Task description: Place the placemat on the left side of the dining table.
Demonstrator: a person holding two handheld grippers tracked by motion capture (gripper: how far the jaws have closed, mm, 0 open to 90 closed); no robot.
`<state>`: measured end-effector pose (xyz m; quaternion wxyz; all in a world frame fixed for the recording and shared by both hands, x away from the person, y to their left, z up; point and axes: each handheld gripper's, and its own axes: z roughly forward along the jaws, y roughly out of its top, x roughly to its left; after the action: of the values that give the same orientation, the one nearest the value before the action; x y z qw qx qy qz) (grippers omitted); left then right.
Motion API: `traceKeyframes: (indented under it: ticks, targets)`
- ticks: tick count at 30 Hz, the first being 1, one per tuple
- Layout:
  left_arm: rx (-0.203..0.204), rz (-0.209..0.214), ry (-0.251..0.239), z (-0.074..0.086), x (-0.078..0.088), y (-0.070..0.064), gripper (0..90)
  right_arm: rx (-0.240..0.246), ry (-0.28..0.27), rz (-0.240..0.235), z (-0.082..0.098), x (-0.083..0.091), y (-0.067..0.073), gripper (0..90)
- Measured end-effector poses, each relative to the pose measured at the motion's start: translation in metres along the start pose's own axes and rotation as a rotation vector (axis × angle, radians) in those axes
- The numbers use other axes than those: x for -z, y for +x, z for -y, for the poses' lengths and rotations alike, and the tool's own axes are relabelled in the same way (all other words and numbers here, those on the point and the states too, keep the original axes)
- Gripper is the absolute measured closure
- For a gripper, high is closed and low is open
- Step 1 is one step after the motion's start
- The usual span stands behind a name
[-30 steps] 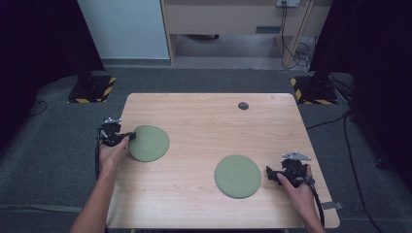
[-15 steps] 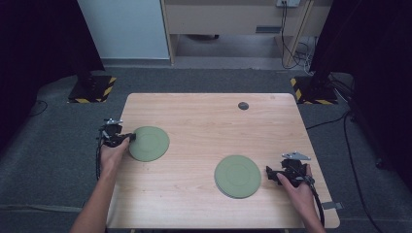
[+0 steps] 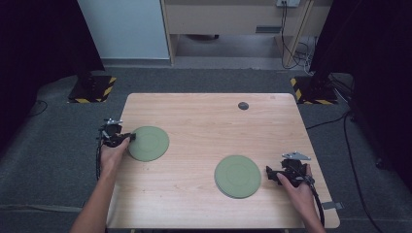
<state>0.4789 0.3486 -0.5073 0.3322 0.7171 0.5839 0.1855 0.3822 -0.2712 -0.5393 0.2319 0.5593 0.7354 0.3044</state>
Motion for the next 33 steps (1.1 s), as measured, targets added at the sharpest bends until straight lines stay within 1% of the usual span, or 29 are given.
traceKeyframes:
  ticks: [1,2,4,6,8,10,15,19,21,23,25,27,29,30,32,33]
  targets:
    - [-0.013,-0.014,0.006,0.0,0.0,-0.001,71.8,-0.001,0.0,0.0,0.0,0.0,0.0,0.8]
    - [-0.037,-0.043,0.019,0.0,-0.002,-0.003,70.2,0.0,0.0,0.0,0.0,0.0,0.0,0.8]
    - [-0.062,-0.072,0.034,0.0,-0.003,-0.004,69.7,0.001,0.0,0.0,0.0,0.0,0.0,0.8]
    - [-0.064,-0.068,0.033,0.0,-0.004,-0.004,71.4,0.001,-0.001,0.0,0.0,0.0,0.0,0.8]
    - [-0.069,-0.08,0.033,-0.001,-0.003,-0.004,70.3,0.001,-0.001,0.0,0.0,0.0,0.0,0.8]
    - [-0.068,-0.083,0.028,-0.001,-0.002,-0.003,69.8,-0.001,0.0,0.0,0.0,0.0,0.0,0.8]
    - [-0.066,-0.084,0.021,-0.003,0.0,-0.002,68.6,-0.001,0.0,0.0,0.0,0.0,0.0,0.8]
    - [-0.072,-0.083,0.018,-0.003,0.0,-0.005,66.8,0.001,-0.001,0.0,0.0,0.0,0.0,0.8]
    - [-0.079,-0.09,0.019,-0.004,0.0,-0.008,63.0,-0.001,0.0,0.0,0.0,0.0,0.0,0.8]
    - [-0.084,-0.101,0.02,-0.005,0.0,-0.011,55.9,0.0,0.0,0.0,0.0,0.0,0.0,0.8]
    - [-0.089,-0.105,0.019,-0.005,0.0,-0.014,51.8,0.0,0.0,0.0,0.0,0.0,0.0,0.8]
    - [-0.084,-0.106,0.016,-0.006,0.001,-0.017,46.2,0.002,-0.001,0.0,0.0,0.0,0.0,0.8]
    - [-0.072,-0.101,0.014,-0.008,0.001,-0.018,38.9,0.001,-0.001,0.0,0.0,0.0,0.0,0.8]
    - [-0.061,-0.091,0.011,-0.008,0.002,-0.018,36.3,0.001,-0.001,0.0,0.0,0.0,0.0,0.8]
    - [-0.048,-0.065,0.011,-0.008,0.002,-0.019,34.7,0.001,-0.001,0.0,0.0,0.0,0.0,0.8]
    - [-0.046,-0.062,0.017,-0.008,0.002,-0.02,33.1,-0.001,0.0,0.0,0.0,0.0,0.0,0.8]
